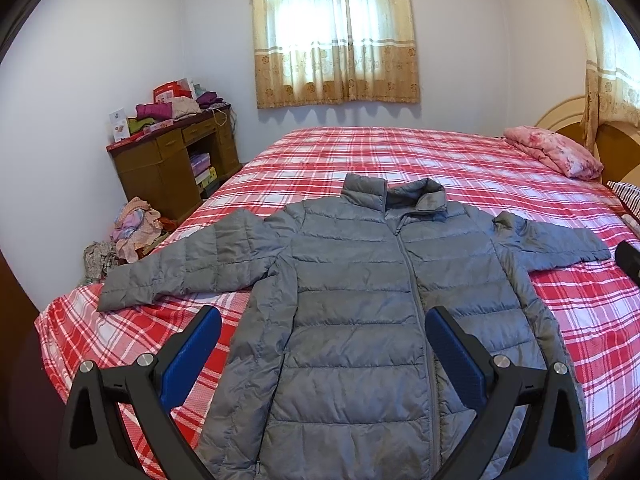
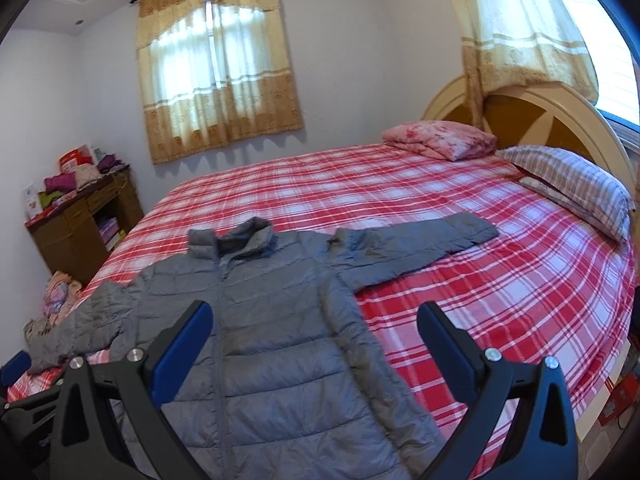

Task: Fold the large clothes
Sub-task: 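Grasp the grey jacket's sleeve cuff with the right gripper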

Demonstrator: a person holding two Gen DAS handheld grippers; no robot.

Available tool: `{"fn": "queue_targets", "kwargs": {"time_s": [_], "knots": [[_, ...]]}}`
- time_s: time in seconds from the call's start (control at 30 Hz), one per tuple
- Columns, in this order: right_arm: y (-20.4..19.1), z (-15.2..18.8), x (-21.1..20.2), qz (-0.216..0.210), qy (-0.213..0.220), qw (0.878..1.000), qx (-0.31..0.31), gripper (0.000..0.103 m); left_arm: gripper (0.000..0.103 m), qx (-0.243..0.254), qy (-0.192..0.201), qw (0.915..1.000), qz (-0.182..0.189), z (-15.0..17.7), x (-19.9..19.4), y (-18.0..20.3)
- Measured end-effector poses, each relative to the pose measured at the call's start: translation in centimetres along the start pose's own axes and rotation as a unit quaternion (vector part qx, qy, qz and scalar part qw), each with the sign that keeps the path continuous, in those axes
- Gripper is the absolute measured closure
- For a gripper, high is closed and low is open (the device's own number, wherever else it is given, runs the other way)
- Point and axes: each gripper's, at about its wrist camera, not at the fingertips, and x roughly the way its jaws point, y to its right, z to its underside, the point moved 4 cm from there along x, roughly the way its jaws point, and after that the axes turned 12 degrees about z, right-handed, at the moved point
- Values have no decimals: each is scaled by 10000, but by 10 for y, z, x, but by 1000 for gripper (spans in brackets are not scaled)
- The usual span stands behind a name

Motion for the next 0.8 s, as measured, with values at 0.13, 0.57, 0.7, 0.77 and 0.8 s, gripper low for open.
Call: {"fn": "queue_targets", "kwargs": {"time_s": [0.13, 0.57, 0.7, 0.77, 0.8], "knots": [[38, -11, 21, 393, 8, 9991, 174, 0, 1, -129, 100, 9992, 372, -5, 3, -3], [209, -75, 141, 1015, -438, 9762, 1868, 0, 1, -583, -471, 9967, 322, -28, 75, -43], [240, -77, 224, 950, -1084, 9613, 2346, 11, 1, -931, -325, 9937, 533, -39, 92, -50], [247, -67, 270, 1090, -1376, 9533, 2457, 19, 1, -993, -326, 9930, 543, -38, 102, -49], [248, -62, 285, 1252, -1430, 9517, 2410, 19, 1, -995, -347, 9934, 462, -38, 109, -48]]}}
